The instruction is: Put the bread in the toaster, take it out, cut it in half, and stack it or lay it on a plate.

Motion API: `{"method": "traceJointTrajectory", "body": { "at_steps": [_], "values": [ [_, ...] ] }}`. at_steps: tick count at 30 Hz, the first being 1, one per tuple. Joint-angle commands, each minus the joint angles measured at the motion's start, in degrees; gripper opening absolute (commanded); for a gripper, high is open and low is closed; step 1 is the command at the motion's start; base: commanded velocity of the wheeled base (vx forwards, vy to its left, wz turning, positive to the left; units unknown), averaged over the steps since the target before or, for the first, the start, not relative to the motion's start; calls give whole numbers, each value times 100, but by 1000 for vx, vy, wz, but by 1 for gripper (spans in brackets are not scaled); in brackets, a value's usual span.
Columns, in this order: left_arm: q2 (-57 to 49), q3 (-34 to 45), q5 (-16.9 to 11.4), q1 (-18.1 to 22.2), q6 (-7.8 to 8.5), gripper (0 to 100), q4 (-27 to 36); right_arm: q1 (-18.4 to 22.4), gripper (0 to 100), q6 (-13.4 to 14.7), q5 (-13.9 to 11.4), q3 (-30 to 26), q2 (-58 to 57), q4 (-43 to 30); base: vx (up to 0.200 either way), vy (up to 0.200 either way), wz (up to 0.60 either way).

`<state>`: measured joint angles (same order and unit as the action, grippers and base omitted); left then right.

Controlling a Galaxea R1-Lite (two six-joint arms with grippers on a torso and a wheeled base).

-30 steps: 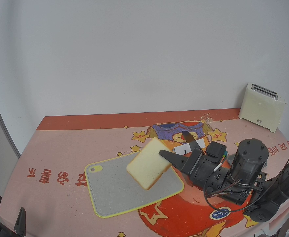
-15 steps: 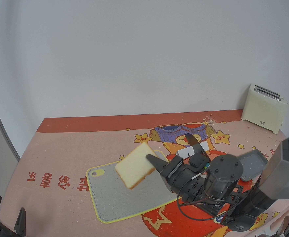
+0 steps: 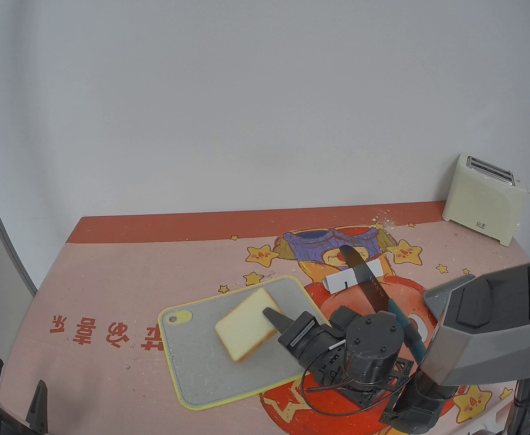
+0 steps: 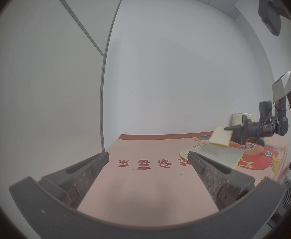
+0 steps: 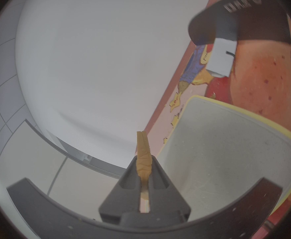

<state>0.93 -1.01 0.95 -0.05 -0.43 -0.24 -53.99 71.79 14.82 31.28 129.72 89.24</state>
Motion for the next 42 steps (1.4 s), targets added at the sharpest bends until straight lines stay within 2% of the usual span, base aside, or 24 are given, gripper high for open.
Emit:
{"method": "traceJointTrajectory", "body": {
  "at_steps": [1, 12, 13, 16, 17, 19, 22, 23, 24, 26, 27, 28, 29, 31, 33, 36, 38, 39, 42],
  "values": [
    [-57, 101, 2, -4, -1, 100, -2, -15, 0, -7, -6, -26, 106, -55, 0, 0, 0],
    [-57, 101, 2, -4, 8, 100, -2, -199, 0, -60, 3, -157, 62, -64, 0, 0, 0],
    [-57, 101, 2, -4, 8, 100, -2, -270, 0, -157, -6, -280, 27, -73, 0, 0, 0],
    [-57, 101, 2, -4, -1, 100, -2, -305, 0, -201, -6, -360, 18, -126, 0, 0, 0],
    [-57, 101, 2, -4, -1, 100, -2, -349, 100, -253, 3, -403, 27, -143, 0, 0, 0],
    [-57, 101, 2, -4, -1, 100, -2, -349, 100, -429, 12, -456, 71, -134, 0, 0, 0],
    [-57, 101, 2, -4, -1, 100, -2, -340, 100, -1422, 38, -658, 89, -64, 0, 0, 0],
    [-57, 101, 2, -4, 8, 100, -2, -349, 100, -1870, 108, -773, 89, -55, 0, 0, 0],
    [-57, 101, 2, -4, -1, 100, -2, -358, 100, -2011, 161, -808, 80, -55, 0, 0, 0],
    [-57, 101, 2, -4, -1, 100, -2, -375, 100, -2442, 442, -948, -17, -134, 0, 0, 0],
    [-57, 101, 2, -4, -1, 100, -2, -384, 100, -2503, 460, -992, -52, -134, 0, 0, 0],
    [-57, 101, 2, -4, -1, 100, -2, -384, 100, -2820, 469, -1212, -263, -152, 0, 0, 0],
    [-57, 101, 2, -4, -1, 100, -2, -384, 100, -2837, 469, -1230, -281, -152, 0, 0, 0],
    [-57, 101, 2, -4, -1, 100, -2, -384, 100, -3294, 460, -1405, -650, -161, 0, 0, 0],
    [-57, 101, 2, -4, -1, 100, -2, -384, 100, -3523, 442, -1397, -966, -266, 0, 0, 0],
    [-57, 101, 2, -4, -1, 100, -2, -384, 100, -3734, 328, -1265, -1344, -741, 0, 0, 0],
    [-57, 101, 2, -4, -1, 100, -2, -384, 100, -3760, 311, -1238, -1379, -811, 0, 0, 0],
    [-57, 101, 2, -4, -1, 100, -2, -384, 100, -3918, 293, -1089, -1493, -1031, 0, 0, 0],
    [-57, 101, 2, -4, -1, 100, -2, -384, 100, -4217, 275, -922, -1529, -1040, 0, 0, 0]
  ]
}}
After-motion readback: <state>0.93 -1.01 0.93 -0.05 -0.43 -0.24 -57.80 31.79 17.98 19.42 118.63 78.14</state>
